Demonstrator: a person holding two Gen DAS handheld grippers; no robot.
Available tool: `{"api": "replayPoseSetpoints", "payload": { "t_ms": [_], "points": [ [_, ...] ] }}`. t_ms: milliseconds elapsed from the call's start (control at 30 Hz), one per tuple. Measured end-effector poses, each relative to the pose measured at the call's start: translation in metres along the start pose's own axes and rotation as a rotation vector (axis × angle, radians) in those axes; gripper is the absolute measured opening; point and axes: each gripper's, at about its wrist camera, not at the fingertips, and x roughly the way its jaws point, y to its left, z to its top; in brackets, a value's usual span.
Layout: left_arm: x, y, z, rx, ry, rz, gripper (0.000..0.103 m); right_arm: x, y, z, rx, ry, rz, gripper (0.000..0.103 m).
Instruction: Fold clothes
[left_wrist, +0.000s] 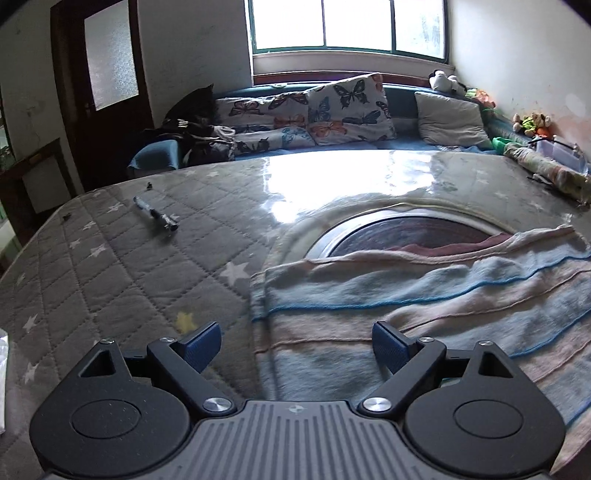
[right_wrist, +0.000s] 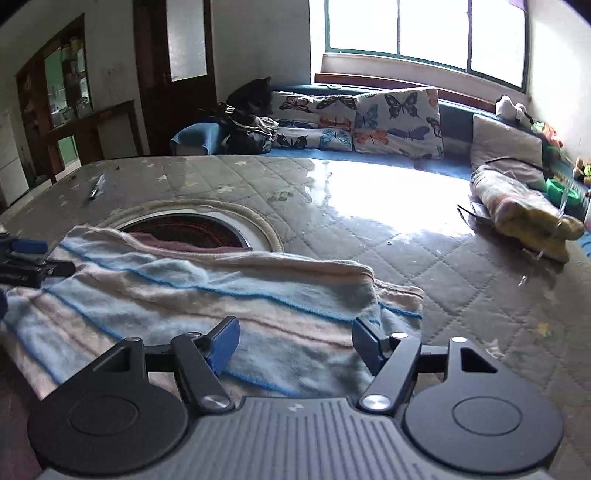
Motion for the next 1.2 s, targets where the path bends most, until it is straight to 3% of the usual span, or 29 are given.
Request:
{"api": "replayPoseSetpoints", "payload": {
  "t_ms": [167, 433, 633, 833, 1033, 1200],
  "points": [
    [-0.01, 0.005, -0.005, -0.014, -0.005, 0.005, 0.09, -0.01, 0.006, -0.018, -0.067, 0.016, -0.038, 0.069],
    [-0.042, 0.014, -0.024, -0.049, -0.02, -0.013, 0.09, -0.051, 0.021, -0.045, -0.046, -0.034, 0.038, 0.069],
    [-0.058, 0.016, -0.04, -0.06, -0.017, -0.023, 0.079, -0.059, 0.018, -0.064, -0.005, -0.002, 0.026, 0.069],
    [-0.081, 0.022, -0.047, -0.126, -0.032, -0.101, 0.073, -0.068, 0.032, -0.049, -0.053, -0.029, 0.049, 0.07],
    [-0.084, 0.029, -0.056, -0.207, 0.002, -0.149, 0.071, -0.062, 0.064, -0.027, -0.118, -0.046, 0.132, 0.069],
    [-0.081, 0.036, -0.061, -0.276, 0.022, -0.201, 0.048, -0.055, 0.093, -0.006, -0.163, -0.059, 0.194, 0.069]
  ]
}}
